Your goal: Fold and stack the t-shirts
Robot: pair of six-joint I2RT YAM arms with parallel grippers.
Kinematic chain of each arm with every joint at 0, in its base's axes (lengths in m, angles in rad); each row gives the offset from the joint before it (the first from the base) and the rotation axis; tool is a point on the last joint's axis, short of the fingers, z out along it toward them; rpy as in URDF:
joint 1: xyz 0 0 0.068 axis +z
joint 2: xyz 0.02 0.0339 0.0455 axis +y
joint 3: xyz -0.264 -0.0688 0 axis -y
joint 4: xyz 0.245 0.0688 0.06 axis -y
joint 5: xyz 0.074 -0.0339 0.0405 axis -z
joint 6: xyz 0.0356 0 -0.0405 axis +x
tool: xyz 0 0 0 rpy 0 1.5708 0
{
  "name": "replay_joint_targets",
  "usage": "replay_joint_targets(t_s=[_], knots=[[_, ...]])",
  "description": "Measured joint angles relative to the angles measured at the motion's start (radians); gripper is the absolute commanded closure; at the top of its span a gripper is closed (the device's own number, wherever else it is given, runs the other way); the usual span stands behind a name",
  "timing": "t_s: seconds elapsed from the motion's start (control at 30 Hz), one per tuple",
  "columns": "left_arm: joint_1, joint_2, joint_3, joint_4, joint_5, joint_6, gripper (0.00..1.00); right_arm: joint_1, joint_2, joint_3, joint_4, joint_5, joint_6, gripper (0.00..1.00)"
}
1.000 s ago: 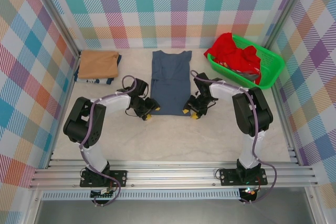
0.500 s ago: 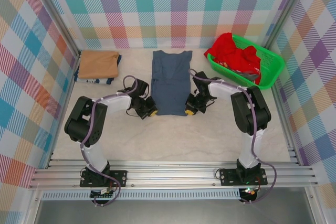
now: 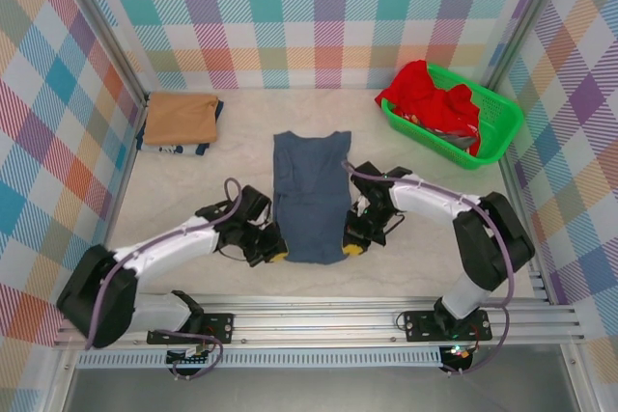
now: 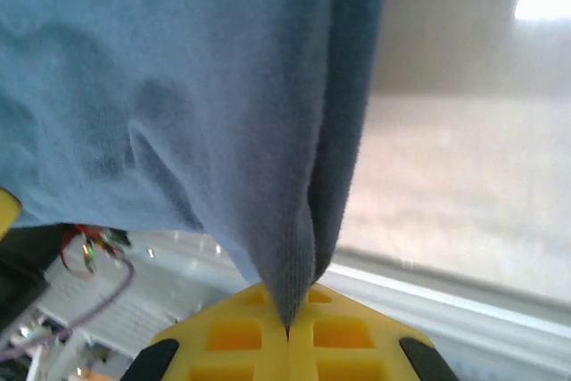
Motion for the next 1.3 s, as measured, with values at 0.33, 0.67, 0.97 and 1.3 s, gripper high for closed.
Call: replay_joint_targets(t_s=[0.33,0.67,0.97,1.3], knots=[[-0.032,-0.176,0.052,-0.117,-0.040,-0.116,1.00,0.010,-0.129,0.118,-0.185,-0.004,0.006,1.00],[0.047,-0.051,0.352,-0.113,-0.220,-0.117,1.00,-0.110,-0.013,0.413,-0.272,0.096,-0.011,1.00],[0.133,0.158,0.501,-0.111,-0.222,-0.072,1.00,-0.187,0.157,0.609,-0.286,0.108,-0.022,1.00],[0.218,0.361,0.665,-0.107,-0.189,-0.023,0.98,-0.244,0.328,0.792,-0.291,0.112,-0.022,1.00]])
